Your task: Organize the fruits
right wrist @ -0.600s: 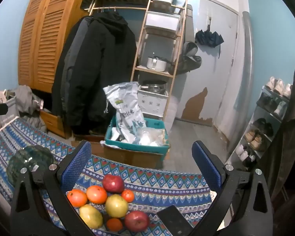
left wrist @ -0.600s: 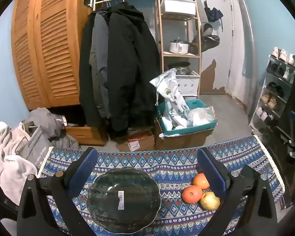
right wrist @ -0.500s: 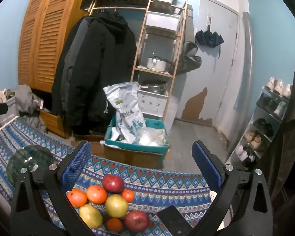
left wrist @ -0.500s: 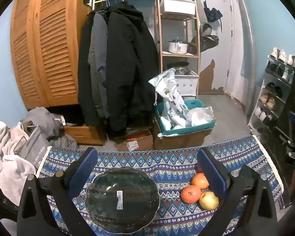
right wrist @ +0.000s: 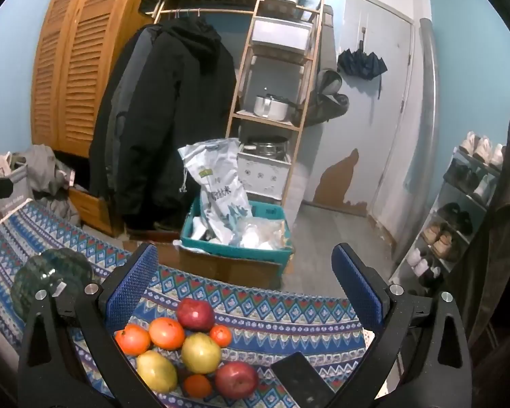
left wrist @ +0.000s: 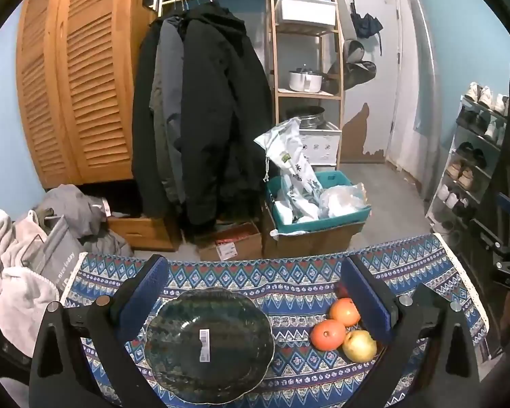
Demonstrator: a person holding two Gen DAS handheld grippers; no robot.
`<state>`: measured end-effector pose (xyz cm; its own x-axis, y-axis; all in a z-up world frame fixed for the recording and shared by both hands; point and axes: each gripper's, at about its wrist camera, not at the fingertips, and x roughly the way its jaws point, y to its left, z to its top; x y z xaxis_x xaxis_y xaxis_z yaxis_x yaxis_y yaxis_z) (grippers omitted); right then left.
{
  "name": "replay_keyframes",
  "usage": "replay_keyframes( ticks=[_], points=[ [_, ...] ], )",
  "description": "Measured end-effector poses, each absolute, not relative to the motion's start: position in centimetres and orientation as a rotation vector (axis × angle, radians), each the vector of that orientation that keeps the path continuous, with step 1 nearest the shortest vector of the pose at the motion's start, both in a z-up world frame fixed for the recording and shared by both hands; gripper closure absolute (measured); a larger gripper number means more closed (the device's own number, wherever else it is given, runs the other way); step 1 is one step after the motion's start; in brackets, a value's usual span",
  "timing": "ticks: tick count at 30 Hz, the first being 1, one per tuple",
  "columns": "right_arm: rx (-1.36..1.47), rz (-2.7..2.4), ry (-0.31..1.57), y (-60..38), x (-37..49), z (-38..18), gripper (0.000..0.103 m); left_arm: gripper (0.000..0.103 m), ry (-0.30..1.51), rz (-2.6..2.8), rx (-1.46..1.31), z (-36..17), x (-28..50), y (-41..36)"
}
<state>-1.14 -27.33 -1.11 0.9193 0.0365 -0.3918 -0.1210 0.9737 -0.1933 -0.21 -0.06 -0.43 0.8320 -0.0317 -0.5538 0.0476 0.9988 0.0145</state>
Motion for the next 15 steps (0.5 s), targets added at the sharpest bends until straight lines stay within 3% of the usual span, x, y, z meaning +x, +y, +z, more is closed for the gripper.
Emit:
replay_keyframes(
  ticks=[15],
  points=[
    [-0.213, 0.089, 0.399, -27.4, -1.13, -1.2, 0.003, 0.001, 0.566, -0.04, 0.049, -0.46, -0.43, -0.25]
  ],
)
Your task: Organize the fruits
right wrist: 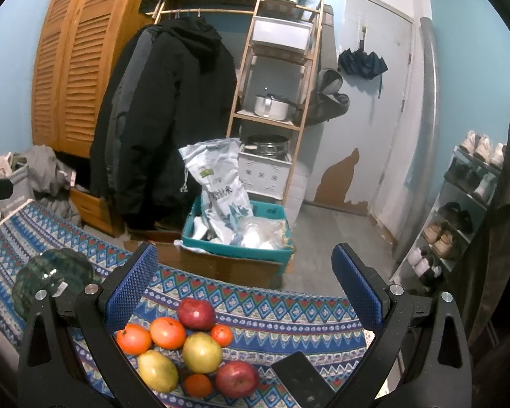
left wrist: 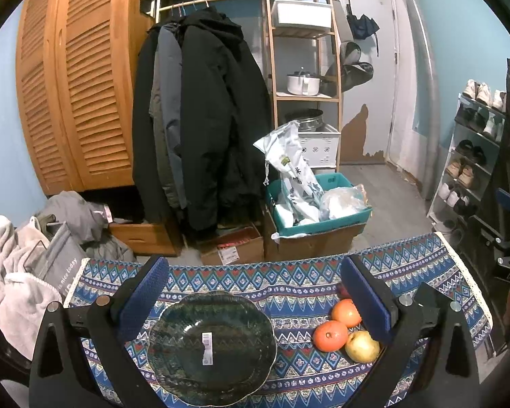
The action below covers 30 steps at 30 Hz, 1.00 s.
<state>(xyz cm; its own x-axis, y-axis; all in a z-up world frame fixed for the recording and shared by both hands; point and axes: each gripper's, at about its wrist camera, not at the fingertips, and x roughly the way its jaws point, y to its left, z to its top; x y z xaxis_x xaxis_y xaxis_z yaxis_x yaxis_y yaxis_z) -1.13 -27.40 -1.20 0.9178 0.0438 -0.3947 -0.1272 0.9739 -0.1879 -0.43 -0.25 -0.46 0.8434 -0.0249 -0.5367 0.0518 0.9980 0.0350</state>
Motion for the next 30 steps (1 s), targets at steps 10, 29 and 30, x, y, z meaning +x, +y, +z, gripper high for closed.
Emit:
replay_keyframes(
  ticks=[10, 29, 30],
  points=[
    [-0.214, 0.09, 0.401, -27.18, -1.14, -1.03, 0.003, 0.001, 0.573, -0.037, 0.044, -0.44, -0.39, -0.08],
    [-0.216, 0.099, 0.404, -26.93, -1.42, -1.07, 0.003, 0.001, 0.578, -0.045, 0.044, -0.26, -0.3, 0.09],
    [-0.217, 0.1, 0.405, -26.9, -1.44, -1.1, 0.003, 0.001, 0.579, -0.045, 0.045, -0.26, -0.31, 0.09]
  ],
)
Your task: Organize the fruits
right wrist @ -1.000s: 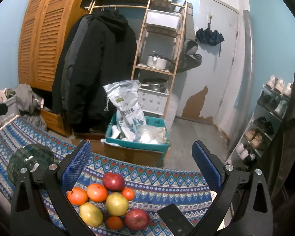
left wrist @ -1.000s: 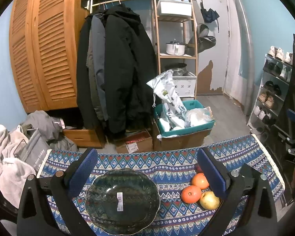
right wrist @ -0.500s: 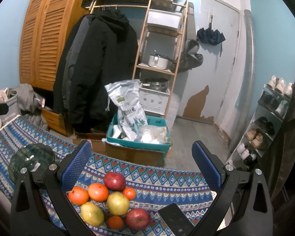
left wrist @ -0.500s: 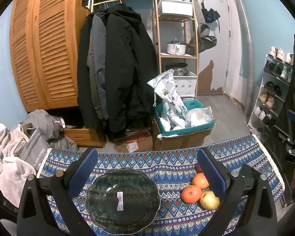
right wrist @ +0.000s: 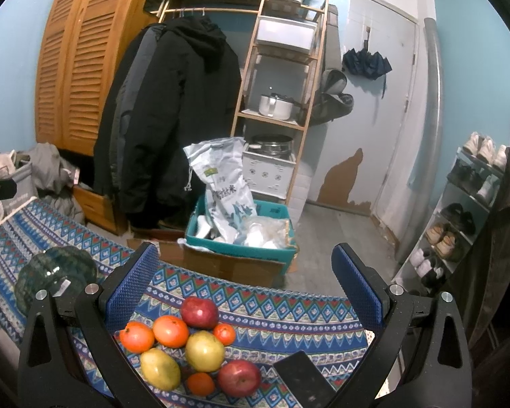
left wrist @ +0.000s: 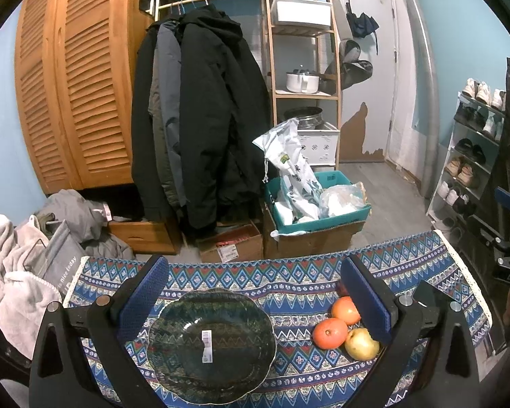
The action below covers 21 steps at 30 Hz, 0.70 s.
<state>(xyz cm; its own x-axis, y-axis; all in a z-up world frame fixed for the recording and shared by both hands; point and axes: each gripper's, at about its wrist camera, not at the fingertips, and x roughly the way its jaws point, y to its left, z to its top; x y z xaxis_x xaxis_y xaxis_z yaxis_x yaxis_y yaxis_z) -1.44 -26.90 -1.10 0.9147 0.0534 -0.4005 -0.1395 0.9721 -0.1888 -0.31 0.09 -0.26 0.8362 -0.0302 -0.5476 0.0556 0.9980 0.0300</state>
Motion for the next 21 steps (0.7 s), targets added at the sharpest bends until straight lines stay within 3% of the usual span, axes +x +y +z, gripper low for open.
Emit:
replay_keyframes(
  ticks=[21],
  points=[
    [-0.217, 0.105, 0.411, -26.58, -1.43, -1.31, 0.003, 0.001, 0.579, -0.047, 0.048, -0.45, -0.56, -0.22]
  ],
)
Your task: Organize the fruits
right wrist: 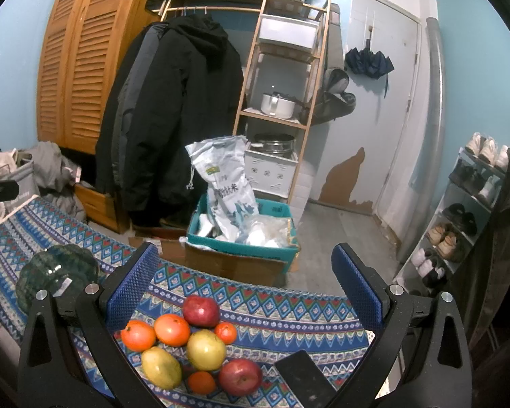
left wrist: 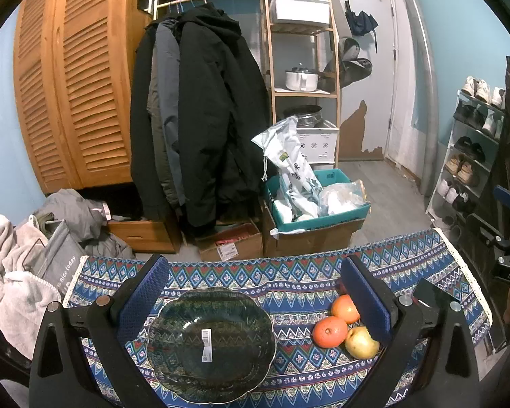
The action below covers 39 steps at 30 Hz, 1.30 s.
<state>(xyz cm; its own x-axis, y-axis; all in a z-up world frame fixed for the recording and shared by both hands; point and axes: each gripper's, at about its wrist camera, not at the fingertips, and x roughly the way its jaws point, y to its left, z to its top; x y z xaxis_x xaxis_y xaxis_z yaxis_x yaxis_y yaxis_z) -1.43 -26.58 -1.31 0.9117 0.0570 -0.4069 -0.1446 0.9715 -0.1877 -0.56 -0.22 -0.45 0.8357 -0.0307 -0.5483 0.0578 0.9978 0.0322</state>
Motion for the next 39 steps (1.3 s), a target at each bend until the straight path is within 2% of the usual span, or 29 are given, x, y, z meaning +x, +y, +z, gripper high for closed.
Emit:
replay_keyframes(
  ticks=[39],
  points=[
    [-0.214, 0.11, 0.433, -26.51, -1.93, -2.32, 0.003, 0.001, 0.608, -0.056, 0.056, -1.44, -0.32, -0.71]
  ],
)
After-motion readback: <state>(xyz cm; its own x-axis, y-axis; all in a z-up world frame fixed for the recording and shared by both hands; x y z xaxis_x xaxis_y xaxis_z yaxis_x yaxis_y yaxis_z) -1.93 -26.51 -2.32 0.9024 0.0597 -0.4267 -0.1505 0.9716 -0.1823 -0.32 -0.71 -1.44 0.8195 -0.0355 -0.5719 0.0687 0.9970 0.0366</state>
